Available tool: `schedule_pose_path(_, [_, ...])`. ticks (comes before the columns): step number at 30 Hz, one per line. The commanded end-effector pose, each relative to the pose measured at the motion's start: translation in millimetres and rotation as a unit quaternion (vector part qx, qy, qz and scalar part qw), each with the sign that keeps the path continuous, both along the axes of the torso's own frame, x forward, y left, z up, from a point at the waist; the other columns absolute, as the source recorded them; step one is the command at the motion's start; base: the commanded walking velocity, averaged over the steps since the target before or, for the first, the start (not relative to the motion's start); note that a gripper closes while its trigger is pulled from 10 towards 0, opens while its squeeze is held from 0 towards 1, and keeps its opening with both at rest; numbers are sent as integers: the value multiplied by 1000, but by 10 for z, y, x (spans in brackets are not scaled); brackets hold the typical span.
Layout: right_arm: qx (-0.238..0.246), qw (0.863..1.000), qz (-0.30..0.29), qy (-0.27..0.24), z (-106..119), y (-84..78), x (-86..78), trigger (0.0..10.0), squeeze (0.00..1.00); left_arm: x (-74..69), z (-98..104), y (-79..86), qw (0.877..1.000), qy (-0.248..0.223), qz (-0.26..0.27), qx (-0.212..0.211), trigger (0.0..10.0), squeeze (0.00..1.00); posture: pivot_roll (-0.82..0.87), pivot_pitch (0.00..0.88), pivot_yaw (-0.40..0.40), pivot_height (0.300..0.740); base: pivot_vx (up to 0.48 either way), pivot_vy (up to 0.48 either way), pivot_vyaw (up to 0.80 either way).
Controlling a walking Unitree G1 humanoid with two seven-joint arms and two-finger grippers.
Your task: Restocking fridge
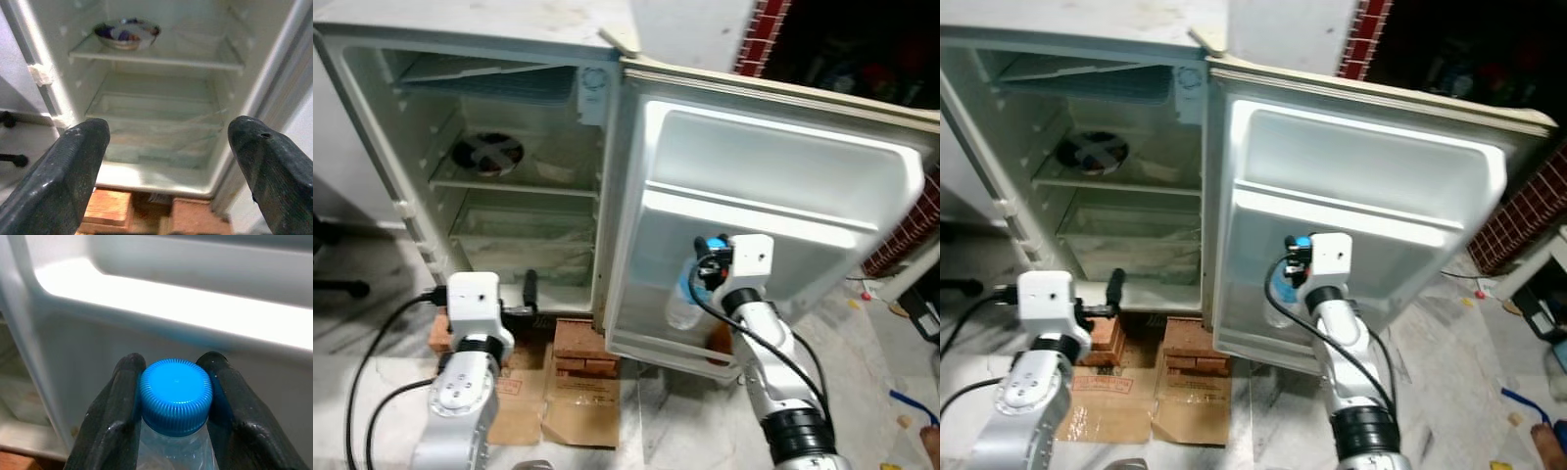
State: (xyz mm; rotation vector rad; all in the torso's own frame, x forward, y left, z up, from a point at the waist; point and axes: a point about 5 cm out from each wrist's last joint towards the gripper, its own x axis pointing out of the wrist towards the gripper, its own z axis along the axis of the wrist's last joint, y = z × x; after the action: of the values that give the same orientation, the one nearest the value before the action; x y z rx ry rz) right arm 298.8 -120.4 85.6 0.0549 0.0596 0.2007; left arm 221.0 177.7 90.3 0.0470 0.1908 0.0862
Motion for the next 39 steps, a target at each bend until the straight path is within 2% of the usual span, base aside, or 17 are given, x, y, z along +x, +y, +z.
schedule_pose_path(1, [-10, 999, -30, -10, 35, -200, 8, 10000, 0, 39, 20, -125, 1000, -4, -19, -12, 10000, 0, 99, 0, -80, 740, 0, 0, 0])
schedule_pose_path(15, [-7, 999, -30, -8, 30, -213, 9, 10000, 0, 44, 14, -140, 1000, -2, -22, -10, 10000, 0, 98, 0, -79, 740, 0, 0, 0])
schedule_pose_path(17, [-6, 999, -30, -8, 29, -214, 10, 10000, 0, 43, 22, -142, 1000, -6, -22, -11, 10000, 0, 98, 0, -79, 726, 0, 0, 0])
schedule_pose_path(20, [-5, 1000, -30, -7, 31, -213, 13, 10000, 0, 50, 34, -97, 1000, -4, 7, 2, 10000, 0, 98, 0, -79, 701, 0, 0, 0])
schedule_pose_path(30, [-3, 1000, -26, -7, 29, -191, 24, 10000, 0, 96, 85, -144, 1000, -21, -8, 2, 10000, 0, 99, 0, -79, 631, 0, 0, 0])
schedule_pose_path(36, [-2, 1000, -27, -8, 31, -189, 39, 10000, 0, 107, 81, -147, 1000, -20, 5, 6, 10000, 0, 97, 0, -77, 602, 0, 0, 0])
schedule_pose_path(39, [-2, 1000, -25, -10, 35, -185, 43, 10000, 0, 127, 100, -136, 999, -27, 9, 15, 10000, 0, 98, 0, -77, 602, 0, 0, 0])
